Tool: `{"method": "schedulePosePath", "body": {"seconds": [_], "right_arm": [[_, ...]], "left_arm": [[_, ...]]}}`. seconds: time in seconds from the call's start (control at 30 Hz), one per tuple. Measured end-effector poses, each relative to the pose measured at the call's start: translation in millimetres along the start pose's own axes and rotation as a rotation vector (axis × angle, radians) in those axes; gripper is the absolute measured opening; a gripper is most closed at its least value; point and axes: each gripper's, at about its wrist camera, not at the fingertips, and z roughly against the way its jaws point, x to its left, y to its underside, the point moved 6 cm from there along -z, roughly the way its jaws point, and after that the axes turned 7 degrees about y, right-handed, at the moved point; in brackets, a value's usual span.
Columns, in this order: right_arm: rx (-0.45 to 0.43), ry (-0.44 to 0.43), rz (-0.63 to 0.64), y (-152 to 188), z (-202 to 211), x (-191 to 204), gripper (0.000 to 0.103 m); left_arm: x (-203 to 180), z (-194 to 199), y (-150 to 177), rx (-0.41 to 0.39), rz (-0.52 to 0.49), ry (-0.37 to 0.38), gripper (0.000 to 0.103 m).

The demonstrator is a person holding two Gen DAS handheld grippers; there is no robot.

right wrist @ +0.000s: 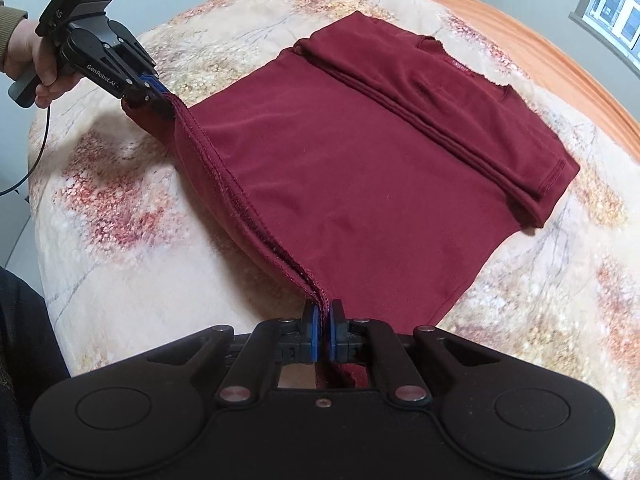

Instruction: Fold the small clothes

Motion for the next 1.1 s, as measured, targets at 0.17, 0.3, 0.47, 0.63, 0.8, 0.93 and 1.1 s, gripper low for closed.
{"method": "schedulePosePath", "body": {"seconds": [0.17, 0.3, 0.47, 0.63, 0.8, 0.93, 1.1], "right_arm": [[0.012, 0.014, 0.005, -5, 1, -1, 0.005], [0.024, 0.019, 0.007, -7, 0, -1, 0.005], [0.034, 0.026, 0.015, -9, 1, 1, 0.005], [0.037, 0.028, 0.023, -13, 2, 3, 0.005], [0.038, 0.031, 0.023, -17, 3, 4, 0.005], [0.035, 0.029, 0.016, -20, 5, 2, 0.005], [0.022, 0.021, 0.009, -24, 5, -2, 0.005]], "left_arm": [[0, 3, -1, -0.007, -0.008, -0.006, 0.013], [3, 7, 1, -0.013, -0.003, -0.008, 0.013], [6, 9, 5, -0.017, 0.001, -0.005, 0.013], [10, 10, 6, -0.026, 0.014, -0.001, 0.013], [12, 10, 8, -0.027, 0.016, 0.006, 0.013], [13, 9, 9, -0.022, 0.011, 0.026, 0.013], [9, 5, 11, -0.006, -0.01, 0.042, 0.013]]}}
